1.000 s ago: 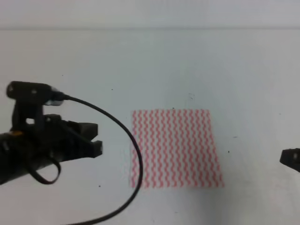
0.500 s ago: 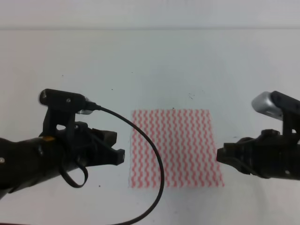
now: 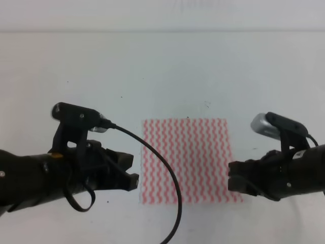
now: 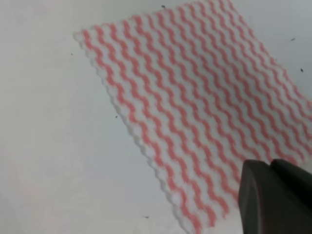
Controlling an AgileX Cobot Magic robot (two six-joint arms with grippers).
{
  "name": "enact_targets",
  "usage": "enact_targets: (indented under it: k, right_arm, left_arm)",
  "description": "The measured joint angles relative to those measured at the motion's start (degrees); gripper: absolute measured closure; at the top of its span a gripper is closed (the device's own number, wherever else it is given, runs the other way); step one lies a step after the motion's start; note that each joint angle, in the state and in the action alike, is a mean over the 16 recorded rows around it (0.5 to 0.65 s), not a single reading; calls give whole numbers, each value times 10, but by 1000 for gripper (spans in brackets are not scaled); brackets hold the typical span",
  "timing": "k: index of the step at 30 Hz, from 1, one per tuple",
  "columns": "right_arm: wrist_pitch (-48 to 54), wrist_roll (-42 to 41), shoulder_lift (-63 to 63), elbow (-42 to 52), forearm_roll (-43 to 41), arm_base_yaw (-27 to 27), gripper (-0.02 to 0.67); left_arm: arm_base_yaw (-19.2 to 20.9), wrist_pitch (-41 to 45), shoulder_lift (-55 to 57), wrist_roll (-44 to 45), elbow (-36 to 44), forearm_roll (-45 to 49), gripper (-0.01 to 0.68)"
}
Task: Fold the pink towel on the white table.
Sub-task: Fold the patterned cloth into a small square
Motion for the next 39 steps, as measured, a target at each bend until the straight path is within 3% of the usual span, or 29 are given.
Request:
enact_targets:
  k: [6, 11, 39]
  right_arm:
    - [7, 63, 30, -1, -36, 0, 439]
    - [6, 97, 54, -1, -55, 0, 410]
    - [-51, 106, 153, -7, -52, -1, 421]
  left_arm:
    - [0, 5, -2, 2, 0, 0, 675]
    - [0, 6, -2, 2, 0, 0, 675]
    - [0, 2, -4, 4, 0, 2, 675]
